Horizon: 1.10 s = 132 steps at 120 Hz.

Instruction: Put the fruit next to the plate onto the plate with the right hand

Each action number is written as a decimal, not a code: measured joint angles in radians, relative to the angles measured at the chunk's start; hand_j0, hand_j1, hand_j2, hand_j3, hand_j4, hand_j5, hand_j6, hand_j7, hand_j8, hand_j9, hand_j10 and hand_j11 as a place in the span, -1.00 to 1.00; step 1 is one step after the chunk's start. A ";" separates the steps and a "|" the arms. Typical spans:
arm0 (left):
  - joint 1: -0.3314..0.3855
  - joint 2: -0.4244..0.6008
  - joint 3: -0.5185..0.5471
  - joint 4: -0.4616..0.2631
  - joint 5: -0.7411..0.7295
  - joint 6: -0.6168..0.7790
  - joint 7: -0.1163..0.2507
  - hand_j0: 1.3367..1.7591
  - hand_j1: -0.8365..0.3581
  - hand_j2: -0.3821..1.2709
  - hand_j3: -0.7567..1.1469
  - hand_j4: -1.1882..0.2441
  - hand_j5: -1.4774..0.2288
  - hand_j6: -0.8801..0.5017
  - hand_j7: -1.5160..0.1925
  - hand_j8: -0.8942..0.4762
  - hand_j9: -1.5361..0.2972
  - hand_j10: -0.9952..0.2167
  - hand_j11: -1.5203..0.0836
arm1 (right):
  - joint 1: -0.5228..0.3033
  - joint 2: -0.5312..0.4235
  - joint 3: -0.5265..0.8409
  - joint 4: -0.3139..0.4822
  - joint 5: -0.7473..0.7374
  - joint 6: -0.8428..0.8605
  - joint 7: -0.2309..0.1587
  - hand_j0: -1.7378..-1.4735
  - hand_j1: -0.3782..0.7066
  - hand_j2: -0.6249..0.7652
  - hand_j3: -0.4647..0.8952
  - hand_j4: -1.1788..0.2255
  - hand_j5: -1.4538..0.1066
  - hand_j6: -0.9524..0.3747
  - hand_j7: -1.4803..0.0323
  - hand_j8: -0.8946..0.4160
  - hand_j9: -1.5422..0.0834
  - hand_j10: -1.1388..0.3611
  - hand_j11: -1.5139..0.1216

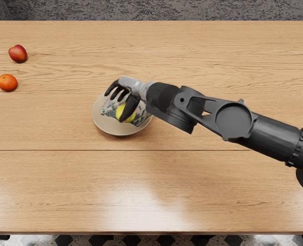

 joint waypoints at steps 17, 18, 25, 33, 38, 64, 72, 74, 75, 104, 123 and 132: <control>0.000 0.000 0.000 0.000 0.000 0.000 0.000 0.52 0.49 -0.48 -0.20 0.32 0.36 -0.08 0.40 -0.05 0.33 0.24 0.50 | -0.001 0.000 0.015 -0.001 0.012 0.000 0.001 -0.39 -0.35 -0.14 -0.32 0.27 0.38 0.01 0.46 -0.05 0.44 0.15 0.39; 0.000 0.000 0.000 0.000 0.000 0.000 0.000 0.52 0.49 -0.48 -0.20 0.32 0.36 -0.08 0.40 -0.05 0.33 0.24 0.50 | -0.001 0.000 0.017 -0.001 0.014 0.000 0.001 -0.39 -0.37 -0.14 -0.32 0.28 0.40 0.02 0.48 -0.04 0.45 0.16 0.41; 0.000 0.000 0.000 0.000 0.000 0.000 0.000 0.52 0.49 -0.48 -0.20 0.32 0.36 -0.08 0.40 -0.05 0.33 0.24 0.50 | -0.002 -0.001 0.028 0.002 0.037 0.005 0.002 -0.39 -0.49 -0.13 -0.32 0.36 0.49 0.10 0.58 0.04 0.54 0.23 0.50; 0.000 0.000 0.000 0.000 0.000 0.000 0.000 0.52 0.49 -0.48 -0.20 0.32 0.36 -0.08 0.40 -0.05 0.33 0.24 0.50 | -0.002 -0.015 0.049 0.007 0.078 0.024 0.009 -0.39 -0.59 -0.13 -0.32 0.43 0.58 0.18 0.66 0.11 0.62 0.30 0.58; 0.000 0.000 0.000 0.000 0.000 0.000 0.000 0.52 0.49 -0.48 -0.20 0.32 0.36 -0.08 0.40 -0.05 0.33 0.24 0.50 | -0.003 -0.032 0.067 0.020 0.112 0.043 0.015 -0.40 -0.63 -0.12 -0.32 0.46 0.61 0.21 0.70 0.15 0.66 0.33 0.61; 0.000 0.000 0.000 0.000 0.000 0.000 0.000 0.52 0.49 -0.48 -0.20 0.32 0.36 -0.08 0.40 -0.05 0.33 0.24 0.50 | -0.043 -0.179 0.210 0.093 0.384 0.262 0.034 -0.40 -0.78 -0.12 -0.32 0.57 0.73 0.32 0.82 0.25 0.77 0.42 0.73; 0.000 0.000 0.000 0.000 0.000 0.000 0.000 0.52 0.49 -0.48 -0.20 0.32 0.36 -0.08 0.40 -0.05 0.33 0.24 0.50 | -0.071 -0.242 0.258 0.098 0.500 0.380 0.035 -0.40 -0.80 -0.12 -0.32 0.58 0.75 0.33 0.84 0.26 0.79 0.43 0.74; 0.000 0.000 0.000 0.000 0.000 0.000 0.000 0.52 0.49 -0.48 -0.20 0.32 0.36 -0.08 0.40 -0.05 0.33 0.24 0.50 | -0.077 -0.259 0.266 0.099 0.531 0.409 0.035 -0.40 -0.81 -0.11 -0.32 0.59 0.75 0.34 0.85 0.27 0.79 0.43 0.75; 0.000 0.000 0.000 0.000 0.000 0.000 0.000 0.52 0.49 -0.48 -0.20 0.32 0.36 -0.08 0.40 -0.05 0.33 0.24 0.50 | -0.080 -0.268 0.270 0.099 0.546 0.424 0.035 -0.40 -0.81 -0.11 -0.32 0.59 0.76 0.34 0.85 0.27 0.79 0.43 0.75; 0.000 0.000 0.000 0.000 0.000 0.000 0.000 0.52 0.49 -0.48 -0.21 0.32 0.36 -0.08 0.40 -0.05 0.33 0.24 0.50 | -0.177 -0.485 0.344 0.094 0.897 0.648 0.035 -0.40 -0.85 -0.11 -0.32 0.61 0.79 0.37 0.88 0.30 0.82 0.46 0.78; 0.000 0.000 0.000 0.000 0.000 0.000 0.000 0.52 0.49 -0.48 -0.21 0.32 0.36 -0.08 0.40 -0.05 0.33 0.24 0.50 | -0.260 -0.621 0.385 0.089 1.024 0.669 0.033 -0.40 -0.85 -0.11 -0.32 0.62 0.79 0.37 0.89 0.30 0.83 0.46 0.78; 0.000 0.000 0.000 0.000 0.000 0.000 0.000 0.52 0.49 -0.48 -0.21 0.32 0.36 -0.08 0.40 -0.05 0.33 0.24 0.50 | -0.292 -0.680 0.390 0.078 1.063 0.672 0.030 -0.40 -0.86 -0.11 -0.32 0.62 0.80 0.38 0.89 0.30 0.83 0.47 0.79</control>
